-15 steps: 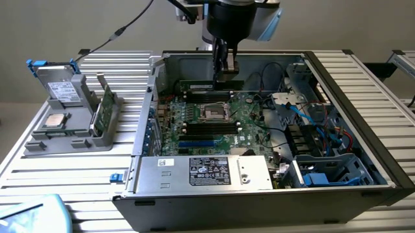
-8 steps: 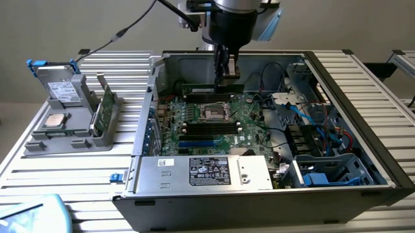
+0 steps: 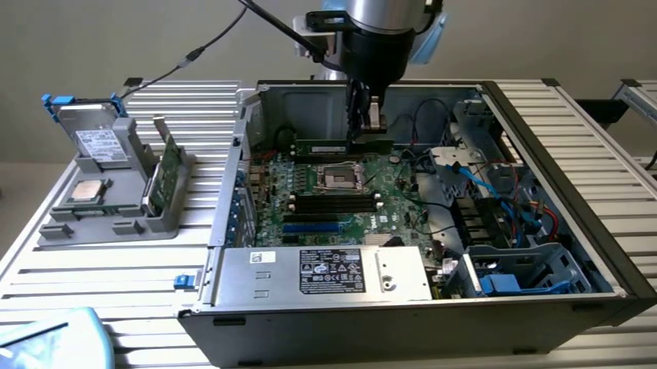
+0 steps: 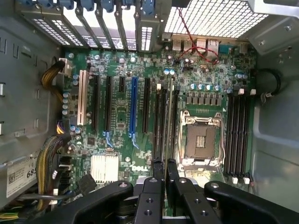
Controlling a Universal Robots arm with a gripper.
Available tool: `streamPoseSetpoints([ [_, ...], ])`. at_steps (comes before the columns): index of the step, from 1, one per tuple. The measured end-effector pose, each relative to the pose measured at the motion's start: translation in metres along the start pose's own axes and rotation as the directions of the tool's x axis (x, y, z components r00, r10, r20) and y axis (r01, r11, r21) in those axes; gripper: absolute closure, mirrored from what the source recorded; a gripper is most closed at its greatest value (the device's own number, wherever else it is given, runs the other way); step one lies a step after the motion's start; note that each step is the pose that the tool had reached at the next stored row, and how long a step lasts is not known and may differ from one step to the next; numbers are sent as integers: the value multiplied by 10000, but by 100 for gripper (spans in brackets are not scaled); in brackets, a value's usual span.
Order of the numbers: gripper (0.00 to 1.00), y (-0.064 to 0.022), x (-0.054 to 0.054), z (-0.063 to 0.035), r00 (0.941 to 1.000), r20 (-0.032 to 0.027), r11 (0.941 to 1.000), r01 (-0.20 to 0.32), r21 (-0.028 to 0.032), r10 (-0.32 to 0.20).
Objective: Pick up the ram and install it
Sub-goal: 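Pick up the ram and move it above insertion slot, then insert the ram into the slot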
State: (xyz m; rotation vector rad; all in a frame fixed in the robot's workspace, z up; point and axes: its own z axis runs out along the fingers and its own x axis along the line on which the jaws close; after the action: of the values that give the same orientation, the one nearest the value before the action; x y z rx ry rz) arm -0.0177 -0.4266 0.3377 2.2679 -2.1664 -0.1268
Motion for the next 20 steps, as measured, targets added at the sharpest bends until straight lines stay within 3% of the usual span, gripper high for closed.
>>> streamPoseSetpoints([
  [17, 86, -29, -20, 34, 10000, 4, 10000, -62, 1, 62],
  [20, 86, -31, -20, 76, 10000, 3, 10000, -61, 1, 61],
])
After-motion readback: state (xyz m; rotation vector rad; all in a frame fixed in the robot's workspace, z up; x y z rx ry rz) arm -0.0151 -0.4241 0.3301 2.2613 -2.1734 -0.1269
